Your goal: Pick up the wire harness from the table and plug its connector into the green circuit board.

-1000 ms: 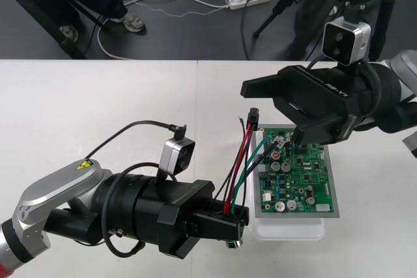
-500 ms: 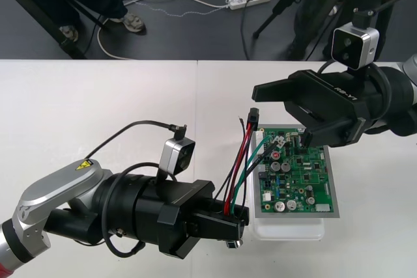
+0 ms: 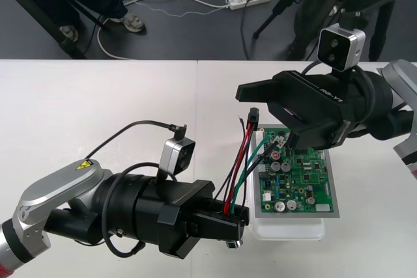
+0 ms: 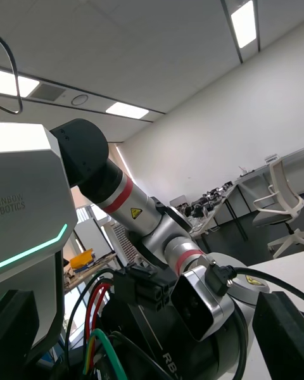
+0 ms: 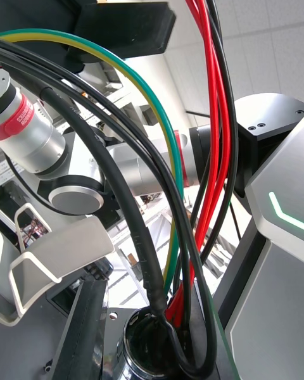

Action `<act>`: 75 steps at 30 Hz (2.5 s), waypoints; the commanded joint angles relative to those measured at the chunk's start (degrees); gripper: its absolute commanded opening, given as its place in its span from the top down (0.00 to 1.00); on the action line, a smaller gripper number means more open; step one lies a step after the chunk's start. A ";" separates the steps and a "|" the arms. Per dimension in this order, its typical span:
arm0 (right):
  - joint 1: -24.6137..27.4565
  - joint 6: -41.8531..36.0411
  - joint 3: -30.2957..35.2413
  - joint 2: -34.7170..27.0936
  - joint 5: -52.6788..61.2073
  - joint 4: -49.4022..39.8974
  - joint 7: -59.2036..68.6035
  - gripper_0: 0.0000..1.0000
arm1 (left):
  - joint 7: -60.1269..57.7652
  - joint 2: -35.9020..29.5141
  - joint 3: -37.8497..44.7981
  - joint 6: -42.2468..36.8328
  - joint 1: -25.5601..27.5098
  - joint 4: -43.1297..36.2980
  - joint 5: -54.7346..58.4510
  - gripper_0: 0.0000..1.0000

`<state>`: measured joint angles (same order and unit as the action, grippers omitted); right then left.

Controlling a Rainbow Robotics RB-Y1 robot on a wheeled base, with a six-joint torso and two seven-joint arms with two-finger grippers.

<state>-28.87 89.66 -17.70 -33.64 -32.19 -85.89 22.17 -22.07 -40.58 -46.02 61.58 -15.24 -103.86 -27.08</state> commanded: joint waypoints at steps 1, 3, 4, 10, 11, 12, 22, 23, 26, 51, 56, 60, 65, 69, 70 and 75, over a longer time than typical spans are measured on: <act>-0.22 0.34 1.00 1.21 -0.15 -2.53 -1.69 0.14 | 0.10 1.30 -1.00 -1.37 -1.64 -2.05 0.54 1.00; -0.22 0.34 0.65 1.21 -0.06 -3.06 -1.78 0.15 | 0.10 1.38 -1.00 -1.37 -1.64 -2.05 0.54 1.00; -0.22 0.34 0.56 1.21 0.03 -3.15 -1.95 0.15 | 0.10 1.38 -1.00 -1.37 -1.64 -2.05 0.54 1.00; -0.22 0.34 -2.61 1.21 2.75 -3.94 -2.04 0.15 | 0.27 1.38 -0.91 -1.37 -1.64 -2.05 0.54 1.00; -0.22 0.34 -2.87 1.21 2.93 -3.94 -2.13 0.15 | 0.27 1.30 -1.00 -1.37 -1.64 -2.05 0.54 1.00; -0.22 0.34 -2.87 1.21 2.93 -4.02 -2.13 0.15 | 0.27 1.38 -1.00 -1.37 -1.64 -2.05 0.54 1.00; -0.22 0.34 -2.78 1.30 2.93 -4.64 -2.30 0.38 | 0.45 1.38 -1.00 -1.37 -1.64 -2.05 0.80 1.00; -0.22 0.34 -2.87 1.30 2.93 -4.82 -2.39 0.48 | 0.45 1.30 -1.00 -1.37 -1.64 -2.05 0.80 1.00; -0.22 0.34 -2.87 1.39 2.93 -4.99 -2.48 0.66 | 0.45 1.38 -0.91 -1.37 -1.64 -2.05 0.98 1.00; -0.14 0.34 -2.78 1.48 2.93 -4.99 -2.74 1.00 | 0.80 1.21 -1.00 -1.37 -1.64 -2.05 1.06 1.00; -0.14 0.34 -2.78 1.48 2.93 -4.99 -3.01 1.00 | 1.15 0.86 -0.91 -2.07 -1.64 -2.05 1.06 0.02; -0.14 0.34 -2.78 1.48 2.93 -4.99 -3.01 1.00 | 1.94 0.77 -0.56 -2.51 -1.55 -2.05 1.06 0.00; -0.05 0.34 -2.78 1.48 2.93 -4.99 -2.92 1.00 | 3.08 0.77 0.67 -3.39 -1.55 -1.96 0.98 0.00; -0.05 0.34 -2.78 1.48 2.84 -4.99 -2.92 1.00 | 4.14 0.42 1.46 -5.33 -1.20 -2.05 1.06 0.00; -0.05 0.34 -2.78 1.48 2.84 -4.99 -3.01 1.00 | 4.67 0.24 1.73 -6.12 -1.02 -2.05 1.15 0.00; 0.83 0.34 -2.78 0.24 2.93 -4.99 -3.01 1.00 | 9.59 -0.90 2.87 -9.11 -0.49 -2.05 3.08 0.00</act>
<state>-28.79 89.66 -19.60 -32.86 -30.07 -89.12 22.14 -20.66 -40.61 -45.32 57.00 -15.24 -103.86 -26.03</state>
